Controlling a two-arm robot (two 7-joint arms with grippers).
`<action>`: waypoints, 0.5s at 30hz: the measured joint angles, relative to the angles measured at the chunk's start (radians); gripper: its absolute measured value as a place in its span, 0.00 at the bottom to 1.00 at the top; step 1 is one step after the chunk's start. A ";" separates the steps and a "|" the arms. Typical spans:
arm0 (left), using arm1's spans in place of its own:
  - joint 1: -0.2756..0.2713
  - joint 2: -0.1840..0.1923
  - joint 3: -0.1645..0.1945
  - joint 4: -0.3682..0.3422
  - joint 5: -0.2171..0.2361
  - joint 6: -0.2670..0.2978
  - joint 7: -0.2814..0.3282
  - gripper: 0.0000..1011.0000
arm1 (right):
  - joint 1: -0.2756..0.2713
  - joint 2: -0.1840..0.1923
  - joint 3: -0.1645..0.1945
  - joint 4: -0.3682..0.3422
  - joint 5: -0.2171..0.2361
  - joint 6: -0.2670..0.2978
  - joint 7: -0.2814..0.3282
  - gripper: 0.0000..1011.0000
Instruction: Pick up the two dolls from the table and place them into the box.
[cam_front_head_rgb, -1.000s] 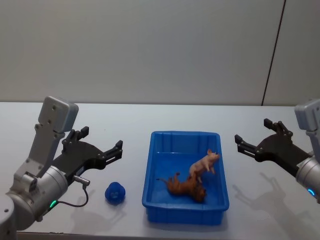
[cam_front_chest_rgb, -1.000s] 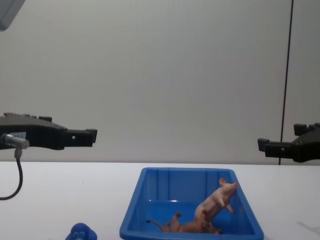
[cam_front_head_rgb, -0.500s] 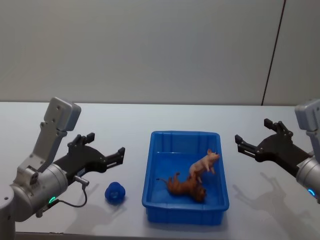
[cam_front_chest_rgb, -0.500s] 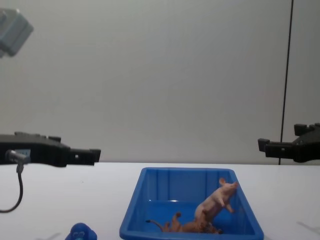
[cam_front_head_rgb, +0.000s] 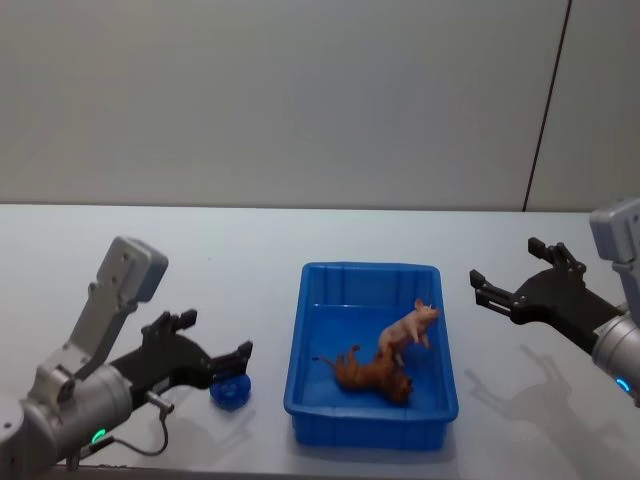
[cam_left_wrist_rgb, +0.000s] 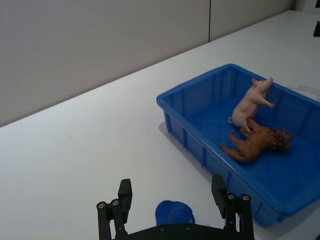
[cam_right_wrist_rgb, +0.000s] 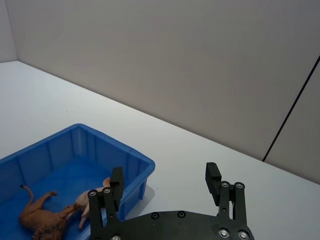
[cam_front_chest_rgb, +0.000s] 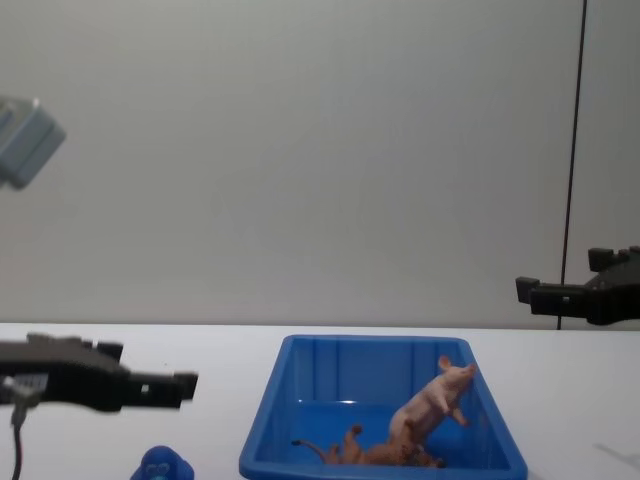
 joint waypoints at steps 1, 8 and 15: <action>0.008 0.004 0.001 0.002 -0.005 -0.007 -0.005 0.99 | 0.000 0.000 0.000 0.000 0.000 0.000 0.000 0.99; 0.052 0.022 0.005 0.013 -0.028 -0.048 -0.015 0.99 | 0.000 0.000 0.000 0.000 0.000 0.000 0.000 0.99; 0.083 0.032 0.008 0.033 -0.040 -0.105 -0.015 0.99 | 0.000 0.000 0.000 0.000 0.000 0.000 0.000 0.99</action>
